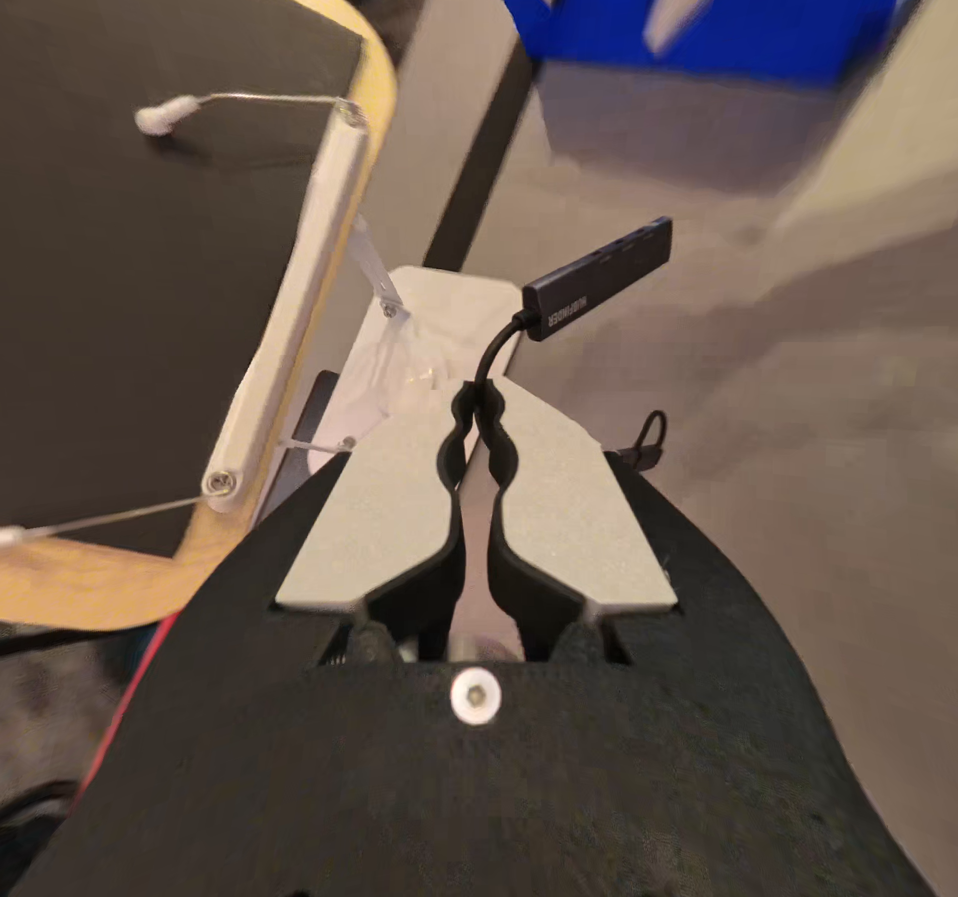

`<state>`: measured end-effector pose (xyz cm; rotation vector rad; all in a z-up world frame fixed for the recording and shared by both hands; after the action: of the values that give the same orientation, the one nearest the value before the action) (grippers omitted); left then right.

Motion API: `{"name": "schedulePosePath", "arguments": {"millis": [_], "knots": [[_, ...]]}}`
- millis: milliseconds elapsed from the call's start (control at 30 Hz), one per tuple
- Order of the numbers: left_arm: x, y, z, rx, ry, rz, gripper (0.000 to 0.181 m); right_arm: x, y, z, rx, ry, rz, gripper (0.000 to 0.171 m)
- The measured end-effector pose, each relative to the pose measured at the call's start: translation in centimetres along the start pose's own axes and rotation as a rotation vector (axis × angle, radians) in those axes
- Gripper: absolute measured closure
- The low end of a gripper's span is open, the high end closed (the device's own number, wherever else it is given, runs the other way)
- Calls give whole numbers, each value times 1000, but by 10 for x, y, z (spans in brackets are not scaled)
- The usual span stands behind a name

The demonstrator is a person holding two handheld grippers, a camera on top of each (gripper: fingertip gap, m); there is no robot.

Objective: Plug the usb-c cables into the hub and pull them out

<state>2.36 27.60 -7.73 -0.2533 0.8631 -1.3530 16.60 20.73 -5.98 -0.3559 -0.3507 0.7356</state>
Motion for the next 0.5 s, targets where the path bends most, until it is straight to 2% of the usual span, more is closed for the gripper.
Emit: {"name": "schedulePosePath", "arguments": {"millis": [200,367,500], "knots": [[-5,-3,2,247,-398,108,177,11,6,-31,19,181,93,111],[9,-6,5,368,-548,105,177,-4,21,-24,179,259,287,114],[18,-3,-3,399,-616,104,177,-14,25,-15,234,281,374,128]]}}
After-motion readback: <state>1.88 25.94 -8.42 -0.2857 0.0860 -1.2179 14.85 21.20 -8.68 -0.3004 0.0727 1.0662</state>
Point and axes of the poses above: each gripper's, where its closed fingertips meet, y out along the fingers, z out of its top, x = y × z across the jaws, the point moved 3 cm from there along -y, back along the fingers, and after that the axes turned 1 degree about -x, right-handed, at the moved point
